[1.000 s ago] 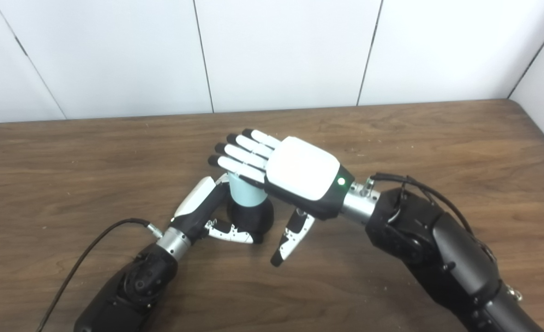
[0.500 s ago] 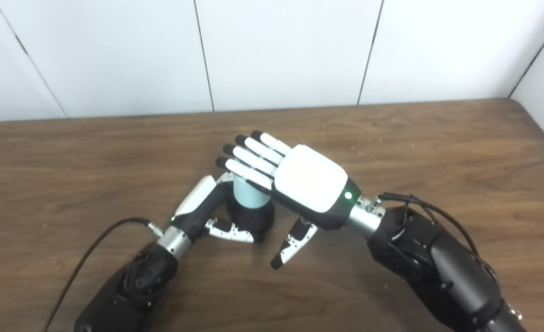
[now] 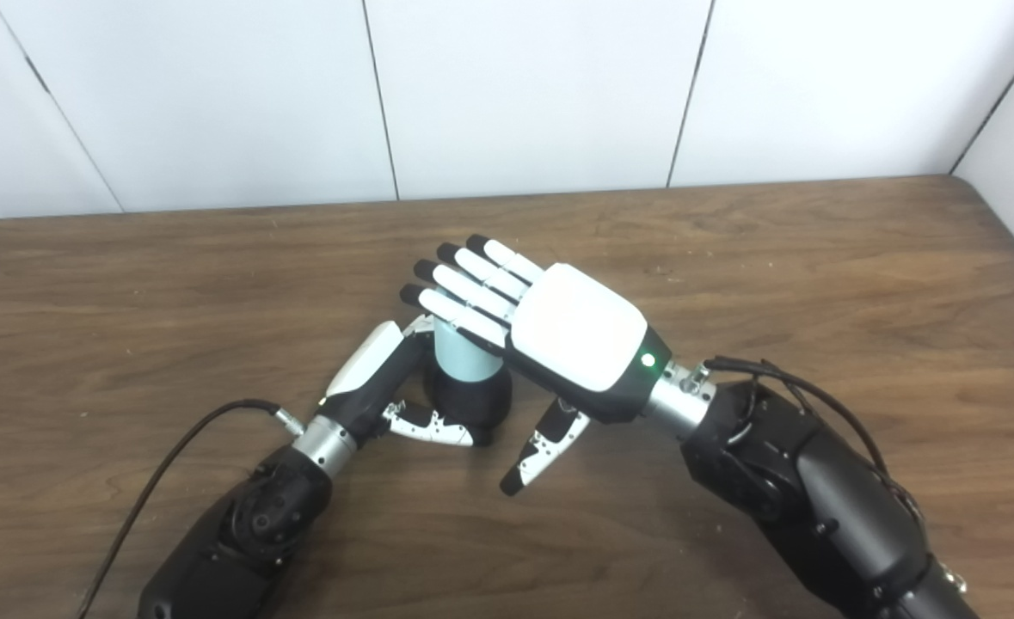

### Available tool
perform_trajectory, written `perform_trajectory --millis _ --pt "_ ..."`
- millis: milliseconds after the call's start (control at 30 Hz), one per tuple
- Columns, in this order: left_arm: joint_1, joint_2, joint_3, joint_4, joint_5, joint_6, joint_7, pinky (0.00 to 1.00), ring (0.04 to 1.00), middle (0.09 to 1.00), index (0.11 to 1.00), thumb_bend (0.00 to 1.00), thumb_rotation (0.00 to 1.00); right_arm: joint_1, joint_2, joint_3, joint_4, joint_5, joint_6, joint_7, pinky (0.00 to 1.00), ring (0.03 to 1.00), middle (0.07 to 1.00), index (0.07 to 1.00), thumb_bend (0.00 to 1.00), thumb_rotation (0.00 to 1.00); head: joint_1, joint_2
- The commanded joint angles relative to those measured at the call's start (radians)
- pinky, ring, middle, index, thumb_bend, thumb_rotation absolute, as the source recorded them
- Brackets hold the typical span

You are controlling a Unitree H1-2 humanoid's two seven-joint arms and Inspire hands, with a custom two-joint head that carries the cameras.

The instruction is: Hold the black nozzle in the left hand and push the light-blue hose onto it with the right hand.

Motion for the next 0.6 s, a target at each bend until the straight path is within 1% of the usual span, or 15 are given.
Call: perform_trajectory --millis 0,133,233,267,333,400,567 --pt "0.124 0.012 -0.047 0.077 0.025 0.041 -0.071 1.0 0.958 0.811 0.483 0.5 0.08 -0.025 0.006 -0.001 -0.002 0.008 -0.01 0.054 1.0 1.0 1.0 1.0 1.0 0.52 0.0 0.0" --pt "0.122 0.011 -0.05 0.083 0.031 0.037 -0.065 1.0 0.958 0.812 0.483 0.5 0.08 -0.09 0.042 -0.034 -0.011 0.038 -0.005 0.063 1.0 1.0 1.0 1.0 1.0 0.53 -0.002 -0.001" --pt "0.121 0.01 -0.054 0.081 0.039 0.042 -0.064 1.0 0.966 0.819 0.483 0.5 0.08 -0.151 0.067 -0.06 -0.017 0.074 -0.014 0.072 1.0 1.0 1.0 1.0 1.0 0.54 -0.002 -0.003" --pt "0.12 0.009 -0.054 0.081 0.039 0.043 -0.064 1.0 0.963 0.818 0.483 0.5 0.08 -0.171 0.075 -0.069 -0.021 0.089 -0.016 0.076 1.0 1.0 1.0 1.0 1.0 0.53 -0.002 -0.002" --pt "0.12 0.007 -0.052 0.084 0.033 0.04 -0.063 1.0 0.957 0.815 0.483 0.5 0.08 -0.212 0.091 -0.087 -0.015 0.119 -0.032 0.069 1.0 1.0 1.0 1.0 1.0 0.51 -0.002 -0.003" --pt "0.119 0.006 -0.052 0.085 0.031 0.039 -0.063 1.0 0.956 0.814 0.483 0.5 0.08 -0.227 0.099 -0.099 -0.008 0.132 -0.047 0.067 1.0 1.0 1.0 1.0 1.0 0.5 -0.002 -0.003" --pt "0.118 0.0 -0.052 0.094 0.026 0.035 -0.063 1.0 0.954 0.813 0.483 0.5 0.08 -0.295 0.128 -0.136 0.016 0.18 -0.087 0.041 1.0 1.0 1.0 1.0 1.0 0.49 0.002 -0.007"
